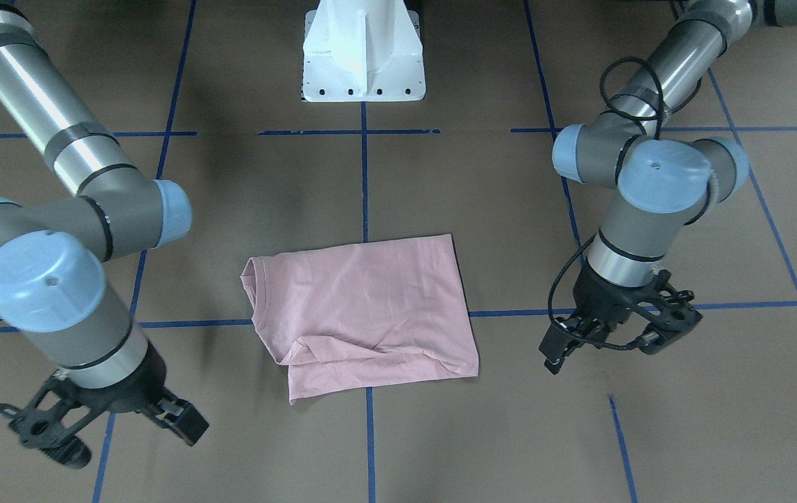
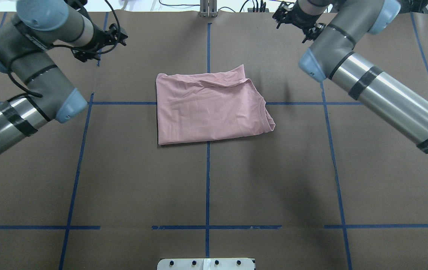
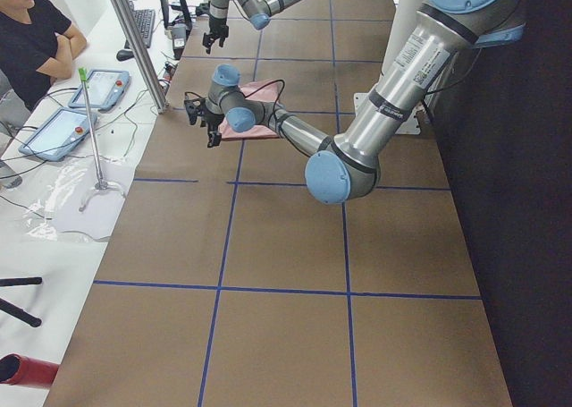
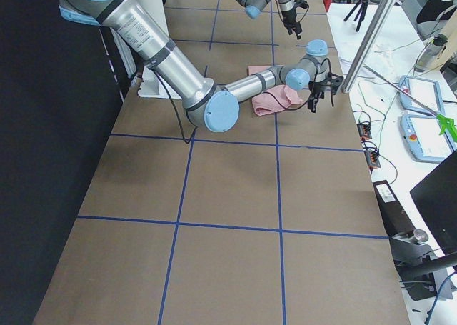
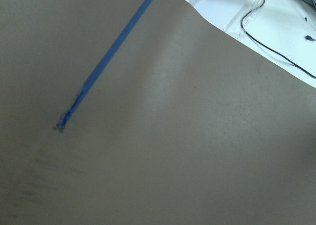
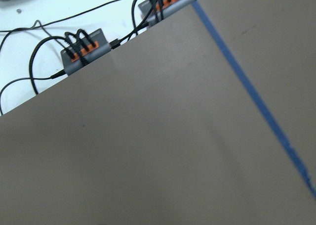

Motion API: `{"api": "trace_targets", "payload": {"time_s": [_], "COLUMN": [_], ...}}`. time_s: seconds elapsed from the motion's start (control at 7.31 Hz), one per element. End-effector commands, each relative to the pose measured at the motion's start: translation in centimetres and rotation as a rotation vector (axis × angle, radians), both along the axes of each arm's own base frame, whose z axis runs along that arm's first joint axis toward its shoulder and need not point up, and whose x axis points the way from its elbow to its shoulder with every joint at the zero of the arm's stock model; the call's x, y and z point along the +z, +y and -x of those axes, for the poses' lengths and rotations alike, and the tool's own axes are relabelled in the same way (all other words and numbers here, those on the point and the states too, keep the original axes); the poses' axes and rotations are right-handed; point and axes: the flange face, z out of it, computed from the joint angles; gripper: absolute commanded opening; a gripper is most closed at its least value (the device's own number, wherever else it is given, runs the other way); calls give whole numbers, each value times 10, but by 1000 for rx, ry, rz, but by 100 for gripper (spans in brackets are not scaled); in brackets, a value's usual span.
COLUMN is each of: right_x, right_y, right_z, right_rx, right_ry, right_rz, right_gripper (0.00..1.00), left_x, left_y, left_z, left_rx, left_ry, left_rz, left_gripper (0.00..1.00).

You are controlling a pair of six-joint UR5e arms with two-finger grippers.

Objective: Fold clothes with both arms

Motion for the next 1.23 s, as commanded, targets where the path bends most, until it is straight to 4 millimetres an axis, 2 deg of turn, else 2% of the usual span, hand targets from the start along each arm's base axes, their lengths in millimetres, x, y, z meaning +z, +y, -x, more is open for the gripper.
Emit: {"api": "trace_targets", "payload": {"time_s": [0.0, 0.14, 0.27, 0.41, 0.55, 0.68, 0.82, 0.96, 1.09], "right_x": [54, 86, 115, 136, 138, 154, 169, 203, 220], "right_y": [-14, -6, 14, 38, 63, 102, 127, 158, 166], "right_z": [-126, -189, -241, -285, -321, -338, -345, -355, -357], "right_rx": [-153, -244, -352, -437, -485, -516, -546, -544, -539], "right_ry": [134, 173, 161, 122, 31, 26, 34, 16, 35], "right_rz": [-82, -122, -155, -173, -176, -194, -220, -189, -202], "right_gripper": [100, 100, 100, 100, 100, 100, 100, 100, 100], "left_x": [25, 55, 97, 130, 159, 184, 201, 210, 218], "left_y": [1, 1, 12, 29, 54, 59, 59, 70, 88], "left_z": [120, 171, 212, 234, 251, 286, 338, 367, 356], "left_rx": [82, 144, 235, 311, 393, 505, 605, 672, 693], "left_ry": [-38, -97, -164, -228, -284, -375, -452, -445, -361], "left_rz": [-118, -182, -243, -289, -301, -347, -361, -384, -384], "left_gripper": [100, 100, 100, 100, 100, 100, 100, 100, 100]}}
